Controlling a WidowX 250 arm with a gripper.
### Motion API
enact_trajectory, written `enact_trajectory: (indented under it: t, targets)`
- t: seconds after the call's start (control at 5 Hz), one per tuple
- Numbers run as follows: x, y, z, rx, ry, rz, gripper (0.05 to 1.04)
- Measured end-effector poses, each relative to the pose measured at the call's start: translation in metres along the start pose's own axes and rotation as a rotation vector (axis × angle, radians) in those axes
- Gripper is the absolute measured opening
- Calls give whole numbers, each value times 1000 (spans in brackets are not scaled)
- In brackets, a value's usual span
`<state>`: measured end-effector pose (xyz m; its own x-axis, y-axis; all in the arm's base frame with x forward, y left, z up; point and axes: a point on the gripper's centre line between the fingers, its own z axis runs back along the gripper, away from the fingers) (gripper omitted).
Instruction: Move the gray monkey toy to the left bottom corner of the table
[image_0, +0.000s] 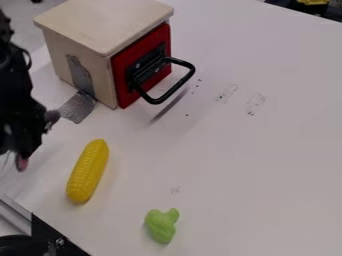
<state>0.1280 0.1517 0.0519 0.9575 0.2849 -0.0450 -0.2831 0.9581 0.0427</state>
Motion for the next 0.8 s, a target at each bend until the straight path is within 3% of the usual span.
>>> enact_trajectory:
  t: [0.2,0.4,0.6,0.8]
  targets:
    - [3,7,-20,-14,24,15,547]
    - [8,8,-28,-9,37,16,617]
    - [11,-2,-23,-2,47,-10,897]
    - [17,-13,-7,24,-3,-51,1005]
